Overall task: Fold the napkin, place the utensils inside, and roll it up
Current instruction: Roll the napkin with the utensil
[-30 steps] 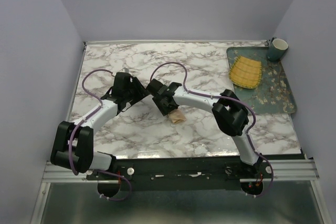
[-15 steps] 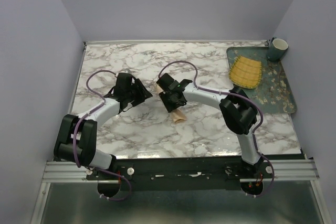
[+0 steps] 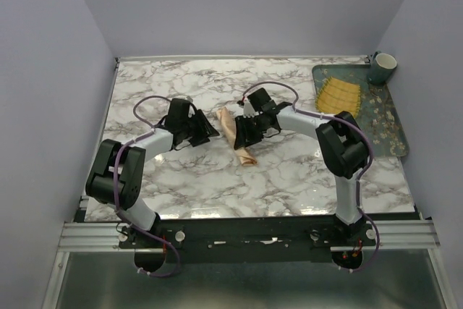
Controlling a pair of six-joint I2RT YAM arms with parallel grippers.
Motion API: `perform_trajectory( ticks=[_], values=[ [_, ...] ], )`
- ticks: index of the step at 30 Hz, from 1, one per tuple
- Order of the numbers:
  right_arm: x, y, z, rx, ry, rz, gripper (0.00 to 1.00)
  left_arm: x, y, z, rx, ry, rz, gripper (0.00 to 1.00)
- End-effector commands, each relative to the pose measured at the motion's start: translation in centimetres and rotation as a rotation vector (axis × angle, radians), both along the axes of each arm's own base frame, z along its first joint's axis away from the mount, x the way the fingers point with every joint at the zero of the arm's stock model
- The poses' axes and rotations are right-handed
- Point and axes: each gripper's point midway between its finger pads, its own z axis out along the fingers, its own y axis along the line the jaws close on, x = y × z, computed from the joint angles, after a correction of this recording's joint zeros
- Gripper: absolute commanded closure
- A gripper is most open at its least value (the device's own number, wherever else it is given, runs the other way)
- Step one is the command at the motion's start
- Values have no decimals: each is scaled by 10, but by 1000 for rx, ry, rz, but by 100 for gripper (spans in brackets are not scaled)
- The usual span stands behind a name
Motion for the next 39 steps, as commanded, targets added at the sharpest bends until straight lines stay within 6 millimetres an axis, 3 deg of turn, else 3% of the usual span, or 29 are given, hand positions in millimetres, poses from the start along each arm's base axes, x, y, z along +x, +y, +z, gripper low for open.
perform_trajectory(
  ticks=[1, 10, 20, 27, 31, 36, 38, 39],
  values=[
    [-17, 8, -3, 188, 141, 76, 52, 9, -20, 17, -53, -41, -52, 42],
    [-12, -15, -2, 403, 287, 122, 48, 15, -35, 11, -46, -21, -91, 45],
    [-4, -31, -15, 408, 319, 82, 42, 20, -59, 8, -87, -15, -109, 46],
    [-2, -37, -10, 362, 279, 84, 37, 21, -63, -2, -95, 8, -99, 47],
    [8, -49, 2, 208, 154, 37, 25, 13, -49, 6, -51, -18, -63, 46],
    [17, -53, 27, 25, 8, -6, 21, 10, -21, 24, -2, -74, 23, 42],
    [27, -60, 28, -94, -77, -45, 19, 6, -11, 36, -4, -102, 50, 41],
    [20, -55, 27, -157, -93, -29, 18, 9, -3, 40, 4, -117, 71, 40]
  ],
)
